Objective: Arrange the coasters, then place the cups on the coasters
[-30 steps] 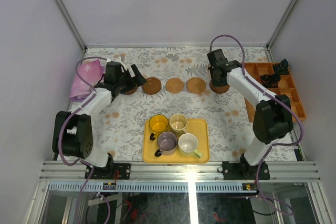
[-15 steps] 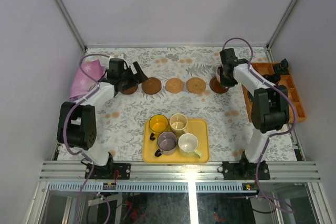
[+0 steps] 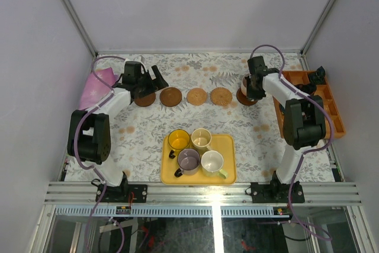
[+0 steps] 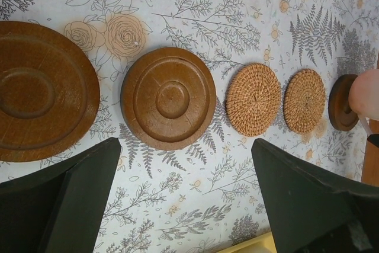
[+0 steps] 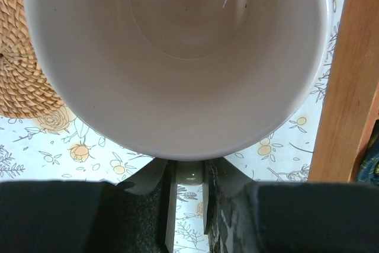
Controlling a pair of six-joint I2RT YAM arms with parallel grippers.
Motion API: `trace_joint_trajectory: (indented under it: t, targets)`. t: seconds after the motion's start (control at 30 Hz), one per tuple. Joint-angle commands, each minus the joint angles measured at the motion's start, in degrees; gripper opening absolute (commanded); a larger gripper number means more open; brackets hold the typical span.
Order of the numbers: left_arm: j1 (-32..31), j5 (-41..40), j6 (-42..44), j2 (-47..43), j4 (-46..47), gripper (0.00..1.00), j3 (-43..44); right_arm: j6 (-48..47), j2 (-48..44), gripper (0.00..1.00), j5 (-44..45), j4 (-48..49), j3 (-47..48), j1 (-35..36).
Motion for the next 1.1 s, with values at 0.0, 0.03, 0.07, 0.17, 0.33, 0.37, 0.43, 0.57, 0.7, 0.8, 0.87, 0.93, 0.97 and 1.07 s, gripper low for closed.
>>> trace_joint_trajectory:
  t: [0.0,0.03,0.07,0.17,0.33,0.37,0.43,0.57,0.7,0.8,0.87,0.93,0.97,1.07]
  targets:
    - [-0.2,0.8,1.1,0.6,0.0,0.93,1.5,1.1,-3.0,0.00,-1.1,3.1,-0.3,-0.1]
    - [-0.2,0.8,1.1,0.5,0.1,0.93,1.4,1.1,-3.1,0.00,-1.1,3.2,-0.6,-0.1]
    - [-0.2,0.8,1.0,0.5,0.2,0.93,1.2,1.2,-3.1,0.00,-1.1,3.1,-0.7,-0.1]
    - [-0.2,1.0,0.9,0.4,0.4,0.93,0.8,1.3,-3.3,0.00,-1.3,3.0,-1.3,-0.1]
    - [-0.2,1.0,0.8,0.2,0.5,0.93,0.5,1.8,-4.0,0.00,-1.5,2.8,-2.4,-0.1]
    - [-0.2,1.0,0.8,0.2,0.5,0.93,0.5,1.8,-4.1,0.00,-1.5,2.8,-2.6,-0.2]
    - [-0.2,1.1,0.7,0.2,0.5,0.93,0.5,2.0,-4.4,0.00,-1.6,2.6,-3.0,-0.2]
    - [-0.2,1.1,0.8,0.3,0.5,0.93,0.6,2.4,-5.0,0.00,-1.9,2.2,-3.4,-0.1]
    - [-0.2,1.2,0.8,0.3,0.5,0.93,0.7,2.7,-5.9,0.00,-2.2,2.1,-3.4,-0.2]
    - [-0.2,1.2,0.9,0.4,0.5,0.93,0.7,2.6,-6.1,0.00,-2.1,2.0,-3.1,-0.1]
    - [-0.1,1.2,0.9,0.5,0.6,0.93,0.8,2.6,-5.9,0.00,-2.5,1.8,-2.7,-0.2]
    - [-0.2,1.3,1.0,0.6,0.6,0.93,0.8,2.8,-5.6,0.00,-2.5,1.7,-2.6,-0.1]
    - [-0.2,1.4,0.9,0.8,0.6,0.93,0.9,2.9,-5.5,0.00,-2.6,1.7,-2.5,-0.1]
    - [-0.2,1.4,1.0,0.7,0.6,0.93,0.7,3.3,-5.0,0.00,-2.0,1.5,-2.4,-0.1]
